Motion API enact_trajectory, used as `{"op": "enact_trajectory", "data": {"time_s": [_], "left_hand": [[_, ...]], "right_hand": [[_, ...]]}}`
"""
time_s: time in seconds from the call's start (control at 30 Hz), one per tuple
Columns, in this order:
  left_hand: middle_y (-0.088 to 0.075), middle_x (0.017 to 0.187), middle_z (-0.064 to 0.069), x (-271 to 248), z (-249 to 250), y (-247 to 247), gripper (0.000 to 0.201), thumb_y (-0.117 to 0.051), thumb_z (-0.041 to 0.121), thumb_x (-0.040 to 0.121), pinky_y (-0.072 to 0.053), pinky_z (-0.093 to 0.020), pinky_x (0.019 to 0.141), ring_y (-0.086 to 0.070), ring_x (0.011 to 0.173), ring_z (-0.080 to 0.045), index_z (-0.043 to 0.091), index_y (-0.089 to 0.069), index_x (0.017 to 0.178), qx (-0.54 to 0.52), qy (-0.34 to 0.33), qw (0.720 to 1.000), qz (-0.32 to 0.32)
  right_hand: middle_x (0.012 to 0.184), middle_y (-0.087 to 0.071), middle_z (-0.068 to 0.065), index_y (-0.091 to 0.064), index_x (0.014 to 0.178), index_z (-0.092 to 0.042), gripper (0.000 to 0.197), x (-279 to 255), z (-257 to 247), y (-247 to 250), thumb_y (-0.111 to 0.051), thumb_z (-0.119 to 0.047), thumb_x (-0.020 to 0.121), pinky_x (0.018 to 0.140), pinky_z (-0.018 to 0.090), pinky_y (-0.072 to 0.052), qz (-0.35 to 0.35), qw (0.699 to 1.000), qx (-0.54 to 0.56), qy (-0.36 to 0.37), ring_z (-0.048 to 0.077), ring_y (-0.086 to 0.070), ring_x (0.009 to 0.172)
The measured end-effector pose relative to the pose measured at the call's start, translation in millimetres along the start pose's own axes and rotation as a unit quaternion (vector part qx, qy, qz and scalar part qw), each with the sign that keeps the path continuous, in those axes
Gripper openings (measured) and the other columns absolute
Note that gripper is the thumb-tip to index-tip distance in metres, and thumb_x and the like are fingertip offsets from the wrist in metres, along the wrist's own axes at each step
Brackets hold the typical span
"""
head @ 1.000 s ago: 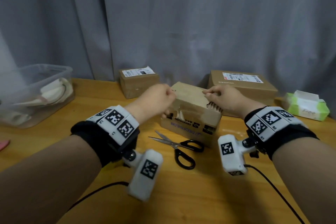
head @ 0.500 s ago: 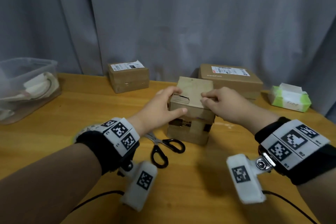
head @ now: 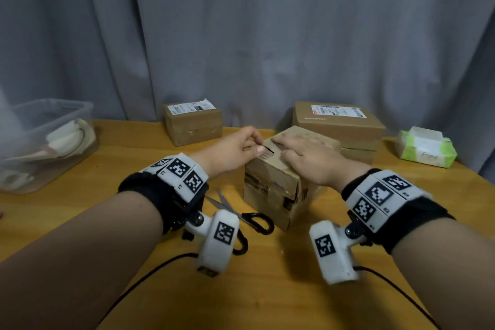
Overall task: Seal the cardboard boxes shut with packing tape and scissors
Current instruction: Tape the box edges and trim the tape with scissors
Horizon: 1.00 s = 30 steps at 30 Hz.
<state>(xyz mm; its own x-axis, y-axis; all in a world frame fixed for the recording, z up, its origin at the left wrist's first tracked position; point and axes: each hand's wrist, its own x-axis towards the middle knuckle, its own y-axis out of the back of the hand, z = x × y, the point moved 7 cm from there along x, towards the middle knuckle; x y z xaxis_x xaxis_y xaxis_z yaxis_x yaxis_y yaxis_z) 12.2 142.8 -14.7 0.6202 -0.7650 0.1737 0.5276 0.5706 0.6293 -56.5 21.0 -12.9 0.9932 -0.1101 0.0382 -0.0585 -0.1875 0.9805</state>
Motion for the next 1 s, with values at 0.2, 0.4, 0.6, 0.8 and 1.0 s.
{"op": "enact_trajectory", "data": {"time_s": [0.2, 0.4, 0.6, 0.8, 1.0], "left_hand": [[-0.063, 0.109, -0.011, 1, -3, -3, 0.014, -0.040, 0.008, 0.100, -0.046, -0.011, 0.078, -0.057, 0.094, -0.011, 0.009, -0.043, 0.113, -0.135, 0.007, 0.991, -0.005], [-0.064, 0.095, 0.001, -14, -11, 23, 0.025, -0.051, 0.030, 0.096, -0.041, -0.024, 0.072, -0.057, 0.084, -0.013, 0.012, -0.053, 0.113, 0.099, 0.065, 0.990, 0.079], [-0.058, 0.118, -0.012, -80, -46, 46, 0.056, -0.044, 0.056, 0.092, -0.042, -0.033, 0.084, -0.054, 0.109, -0.028, 0.006, -0.053, 0.117, 0.370, 0.218, 0.903, -0.021], [-0.057, 0.119, -0.009, -126, -76, 43, 0.049, -0.063, 0.040, 0.087, -0.045, -0.031, 0.081, -0.054, 0.100, -0.023, 0.006, -0.049, 0.121, 0.311, 0.290, 0.904, -0.033], [-0.059, 0.087, -0.003, -114, -28, 68, 0.029, -0.058, 0.013, 0.091, -0.042, -0.028, 0.070, -0.053, 0.078, -0.015, 0.007, -0.047, 0.118, 0.120, 0.125, 0.980, 0.102]], "right_hand": [[0.134, -0.038, -0.002, -0.044, 0.132, -0.039, 0.046, -6, 2, 17, -0.040, -0.059, 0.091, 0.104, 0.044, -0.023, 0.016, 0.999, -0.030, -0.031, 0.023, -0.030, 0.129], [0.148, -0.032, 0.002, -0.029, 0.138, -0.034, 0.056, -12, -3, 1, -0.021, -0.064, 0.092, 0.115, 0.057, -0.012, -0.003, 0.996, -0.023, -0.082, 0.026, -0.028, 0.139], [0.149, -0.034, 0.005, -0.034, 0.138, -0.028, 0.052, -27, -17, 3, -0.020, -0.053, 0.095, 0.111, 0.059, -0.018, 0.019, 0.991, -0.017, -0.134, 0.028, -0.030, 0.138], [0.115, -0.059, 0.010, -0.052, 0.123, -0.013, 0.035, -41, -44, 16, -0.033, -0.030, 0.099, 0.089, 0.041, -0.046, 0.154, 0.983, 0.015, -0.095, 0.029, -0.056, 0.104], [0.138, -0.052, 0.004, -0.044, 0.139, -0.014, 0.051, -39, -76, 15, -0.057, -0.033, 0.094, 0.101, 0.032, -0.042, 0.159, 0.970, 0.184, 0.012, 0.020, -0.049, 0.125]]}}
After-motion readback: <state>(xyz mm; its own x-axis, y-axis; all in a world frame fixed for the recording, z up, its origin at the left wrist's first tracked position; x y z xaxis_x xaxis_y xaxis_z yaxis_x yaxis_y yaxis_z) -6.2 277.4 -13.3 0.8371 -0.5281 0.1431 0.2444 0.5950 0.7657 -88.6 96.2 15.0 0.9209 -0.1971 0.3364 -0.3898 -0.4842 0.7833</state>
